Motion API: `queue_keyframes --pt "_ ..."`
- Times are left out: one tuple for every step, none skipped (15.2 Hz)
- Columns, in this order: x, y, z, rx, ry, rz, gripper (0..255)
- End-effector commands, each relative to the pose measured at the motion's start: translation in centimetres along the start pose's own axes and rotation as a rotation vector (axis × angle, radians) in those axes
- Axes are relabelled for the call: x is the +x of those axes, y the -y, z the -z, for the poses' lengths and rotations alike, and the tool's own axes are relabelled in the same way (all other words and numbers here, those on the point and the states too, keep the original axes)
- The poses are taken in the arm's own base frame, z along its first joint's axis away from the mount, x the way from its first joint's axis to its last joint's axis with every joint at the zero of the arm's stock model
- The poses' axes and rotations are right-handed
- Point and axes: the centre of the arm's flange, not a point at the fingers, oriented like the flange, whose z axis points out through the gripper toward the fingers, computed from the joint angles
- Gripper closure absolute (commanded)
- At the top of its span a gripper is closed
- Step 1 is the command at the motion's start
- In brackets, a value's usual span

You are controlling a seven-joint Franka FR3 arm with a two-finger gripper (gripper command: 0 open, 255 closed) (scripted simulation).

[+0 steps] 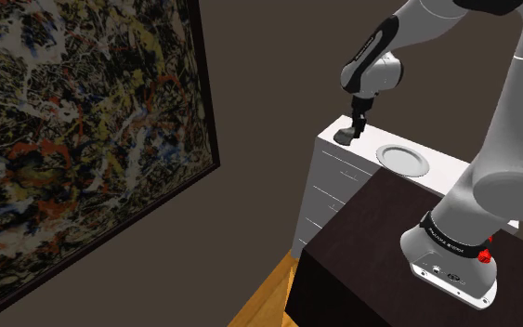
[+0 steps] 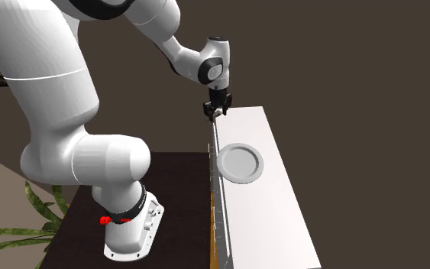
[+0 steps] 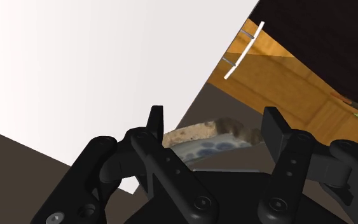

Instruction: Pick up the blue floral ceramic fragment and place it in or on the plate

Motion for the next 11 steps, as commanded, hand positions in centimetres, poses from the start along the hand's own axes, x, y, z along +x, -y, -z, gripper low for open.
queue_keyframes --pt "-2.1 0.3 0.2 0.000 0.000 0.000 255" --pt "-3.4 0.5 0.1 0.000 0.000 0.000 255" --pt "-4.7 0.7 0.0 0.000 0.000 0.000 255" --pt "-5.9 1.0 -0.1 0.000 0.000 0.000 255" --pt "-7.2 1.2 -0.2 0.000 0.000 0.000 255" --pt "-8.5 1.4 -0.3 0.000 0.000 0.000 255" --pt "-9.8 1.7 -0.4 0.000 0.000 0.000 255" --pt "-11.1 1.9 -0.5 0.000 0.000 0.000 255" --pt "-12.4 2.1 -0.6 0.000 0.000 0.000 255" --pt "-13.7 2.4 -0.7 0.000 0.000 0.000 255" --pt "-15.0 2.6 -0.8 0.000 0.000 0.000 255"
